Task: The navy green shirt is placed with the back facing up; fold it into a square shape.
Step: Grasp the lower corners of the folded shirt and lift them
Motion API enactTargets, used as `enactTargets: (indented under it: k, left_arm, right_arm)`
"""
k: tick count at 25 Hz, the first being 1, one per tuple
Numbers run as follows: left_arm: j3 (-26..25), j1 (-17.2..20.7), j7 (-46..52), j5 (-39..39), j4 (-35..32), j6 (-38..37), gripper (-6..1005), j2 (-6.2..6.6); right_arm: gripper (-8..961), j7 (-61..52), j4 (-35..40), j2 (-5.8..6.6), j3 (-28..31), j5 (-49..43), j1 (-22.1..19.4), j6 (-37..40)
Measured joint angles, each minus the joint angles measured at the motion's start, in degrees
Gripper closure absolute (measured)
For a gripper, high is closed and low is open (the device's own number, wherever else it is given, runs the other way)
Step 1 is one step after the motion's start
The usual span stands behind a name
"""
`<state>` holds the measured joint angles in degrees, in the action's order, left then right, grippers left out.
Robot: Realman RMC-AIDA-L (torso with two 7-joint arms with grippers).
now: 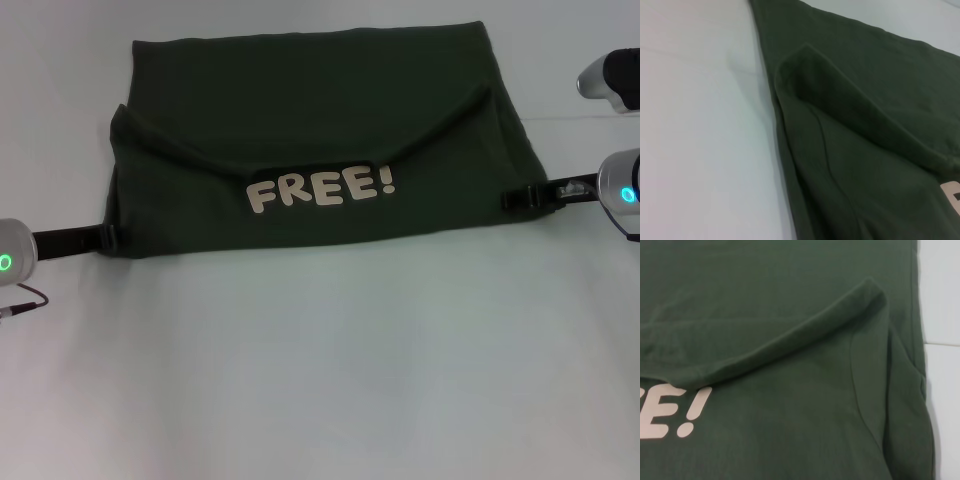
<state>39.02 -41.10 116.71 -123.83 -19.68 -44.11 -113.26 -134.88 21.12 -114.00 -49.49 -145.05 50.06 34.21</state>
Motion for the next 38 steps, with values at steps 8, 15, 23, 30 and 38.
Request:
enactTargets:
  k: [8,15,23,30,38]
  left_arm:
    - [0.0,-0.1,-0.1,0.2,0.0,0.1,965,0.06]
    - [0.0,-0.1,-0.1,0.3,-0.7,0.1,965,-0.07]
    - [-0.1,-0.1,0.0,0.3,-0.8,0.0,965,-0.12]
    - [-0.2,-0.4,-0.1,0.3,-0.8,0.0,966,-0.12]
    - [-0.2,-0.6,-0.2,0.4,-0.8,0.0,966,-0.12]
  right_arm:
    - [292,0.4,0.0,-0.08,0.0,0.1,-0.2,-0.1]
    - [381,0.4,-0.4,0.06,0.2,-0.1,-0.4,0.0]
    - [547,0.4,-0.4,0.17,0.3,-0.1,-0.7,-0.3]
    - [645,0.4,-0.3,0.26,0.4,0.1,-0.9,-0.3]
    - [662,0.5,-0.2,0.51,0.1,-0.6,-0.8,1.2]
